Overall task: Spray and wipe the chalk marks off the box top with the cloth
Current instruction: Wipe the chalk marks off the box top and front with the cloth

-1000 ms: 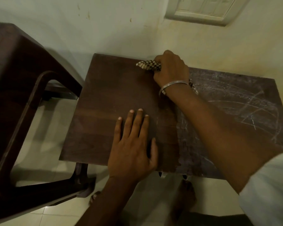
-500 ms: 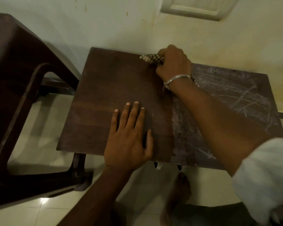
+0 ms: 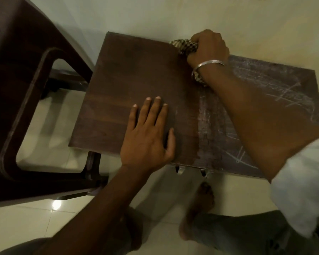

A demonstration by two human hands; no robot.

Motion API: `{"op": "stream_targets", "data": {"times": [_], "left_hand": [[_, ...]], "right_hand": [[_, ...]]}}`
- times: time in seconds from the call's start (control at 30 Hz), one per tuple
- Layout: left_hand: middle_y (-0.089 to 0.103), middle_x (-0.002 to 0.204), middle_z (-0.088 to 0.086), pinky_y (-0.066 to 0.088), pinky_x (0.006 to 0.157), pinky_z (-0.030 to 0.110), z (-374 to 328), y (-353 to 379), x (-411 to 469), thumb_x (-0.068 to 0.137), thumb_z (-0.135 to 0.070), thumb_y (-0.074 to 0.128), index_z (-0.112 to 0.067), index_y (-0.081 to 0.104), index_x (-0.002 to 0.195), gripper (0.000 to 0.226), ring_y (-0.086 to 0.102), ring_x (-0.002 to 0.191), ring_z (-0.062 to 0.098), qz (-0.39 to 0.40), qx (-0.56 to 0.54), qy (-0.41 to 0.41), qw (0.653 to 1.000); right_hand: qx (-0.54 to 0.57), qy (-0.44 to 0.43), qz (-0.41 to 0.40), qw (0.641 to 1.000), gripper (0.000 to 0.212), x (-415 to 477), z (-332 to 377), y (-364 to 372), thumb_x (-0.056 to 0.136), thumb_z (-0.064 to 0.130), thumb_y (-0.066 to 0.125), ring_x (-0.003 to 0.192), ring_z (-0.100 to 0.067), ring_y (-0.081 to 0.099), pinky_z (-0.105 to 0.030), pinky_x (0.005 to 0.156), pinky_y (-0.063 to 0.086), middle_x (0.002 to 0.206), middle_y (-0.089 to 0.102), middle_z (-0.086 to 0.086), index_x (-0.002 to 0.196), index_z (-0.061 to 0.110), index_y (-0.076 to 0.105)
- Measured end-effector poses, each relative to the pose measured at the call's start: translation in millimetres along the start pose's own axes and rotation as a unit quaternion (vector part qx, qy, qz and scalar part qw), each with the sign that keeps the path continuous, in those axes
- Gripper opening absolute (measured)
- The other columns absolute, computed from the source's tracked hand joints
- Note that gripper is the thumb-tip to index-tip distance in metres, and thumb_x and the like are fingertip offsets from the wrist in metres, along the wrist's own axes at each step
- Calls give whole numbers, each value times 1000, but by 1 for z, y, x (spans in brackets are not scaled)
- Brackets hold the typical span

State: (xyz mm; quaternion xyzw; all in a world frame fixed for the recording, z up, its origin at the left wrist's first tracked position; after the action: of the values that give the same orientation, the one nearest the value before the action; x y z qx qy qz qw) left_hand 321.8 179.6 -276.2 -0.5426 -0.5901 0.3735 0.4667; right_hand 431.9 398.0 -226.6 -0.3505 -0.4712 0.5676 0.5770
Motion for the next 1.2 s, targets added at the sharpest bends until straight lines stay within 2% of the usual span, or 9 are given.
{"op": "stream_targets", "data": {"times": [0.17, 0.33, 0.47, 0.53, 0.67, 0.73, 0.87, 1.07, 1.2], "left_hand": [[34, 159, 9, 20, 120, 51, 0, -2, -1, 97, -43, 40, -10, 44, 147, 60, 23, 151, 24, -17, -4, 1, 1000], [34, 159, 8, 17, 121, 50, 0, 0, 0, 98, -44, 38, -11, 43, 148, 60, 23, 151, 23, -5, 3, 1, 1000], [35, 158, 9, 19, 121, 51, 0, -1, -2, 97, -43, 39, -10, 44, 147, 61, 24, 150, 24, -16, 0, 0, 1000], [36, 158, 10, 21, 120, 51, 0, -2, -1, 97, -43, 40, -9, 45, 147, 60, 26, 150, 25, -21, -1, 0, 1000], [36, 158, 10, 20, 120, 51, 0, -2, 0, 97, -44, 40, -10, 45, 147, 60, 25, 150, 24, -15, -2, 1, 1000], [35, 158, 10, 20, 120, 51, 0, -1, -1, 98, -44, 39, -10, 45, 147, 60, 24, 150, 24, -14, 1, 2, 1000], [37, 158, 10, 20, 120, 51, 0, -3, -2, 97, -43, 40, -9, 46, 146, 60, 26, 150, 25, -24, -1, 3, 1000], [36, 158, 10, 19, 121, 50, -1, -3, -1, 98, -43, 40, -9, 46, 146, 59, 26, 150, 25, -19, -1, 5, 1000], [35, 158, 10, 19, 120, 51, -1, -3, -2, 97, -43, 39, -9, 46, 146, 60, 25, 150, 25, -18, -3, 4, 1000]], "right_hand": [[16, -42, -1, 999, 26, -34, -10, -4, 76, 14, 62, 100, -32, 60, -36, 78, 51, 107, 66, -10, 99, 19, 72], [9, 31, -14, 999, 31, 1, -15, -9, 80, 19, 63, 113, -30, 57, -38, 89, 48, 121, 63, -6, 110, 22, 68], [-7, 0, -9, 1000, 22, -18, -16, -5, 77, 12, 60, 101, -31, 61, -32, 71, 44, 106, 66, -9, 94, 18, 71], [-6, -11, -9, 1000, 22, -22, -17, -7, 76, 12, 60, 97, -32, 62, -31, 69, 43, 103, 67, -9, 93, 17, 72], [-4, 43, -3, 999, 32, -7, -22, -14, 82, 15, 61, 114, -29, 55, -33, 89, 45, 123, 60, -7, 113, 19, 65], [-3, 36, -2, 999, 35, -16, -19, -13, 81, 13, 60, 117, -29, 53, -34, 92, 44, 126, 58, -7, 116, 19, 64], [0, 8, -11, 1000, 29, -45, -23, -12, 76, 12, 61, 104, -33, 60, -36, 80, 50, 110, 66, -10, 102, 20, 71], [7, 56, -6, 998, 27, -18, -28, -20, 79, 11, 59, 109, -31, 58, -37, 87, 48, 116, 64, -10, 104, 14, 69], [4, 15, -3, 1000, 25, -43, -28, -16, 74, 10, 63, 100, -30, 63, -33, 75, 50, 105, 69, -8, 96, 19, 72]]}}
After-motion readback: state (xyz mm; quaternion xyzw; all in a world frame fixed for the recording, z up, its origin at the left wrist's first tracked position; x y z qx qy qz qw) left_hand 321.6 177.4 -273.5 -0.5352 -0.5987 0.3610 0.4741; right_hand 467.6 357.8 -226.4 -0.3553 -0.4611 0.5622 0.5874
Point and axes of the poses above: each hand's wrist, its own x-axis towards the middle knuckle, its own y-axis out of the palm, z = x × y, the point moved 7 cm from there along x, towards the middle knuckle
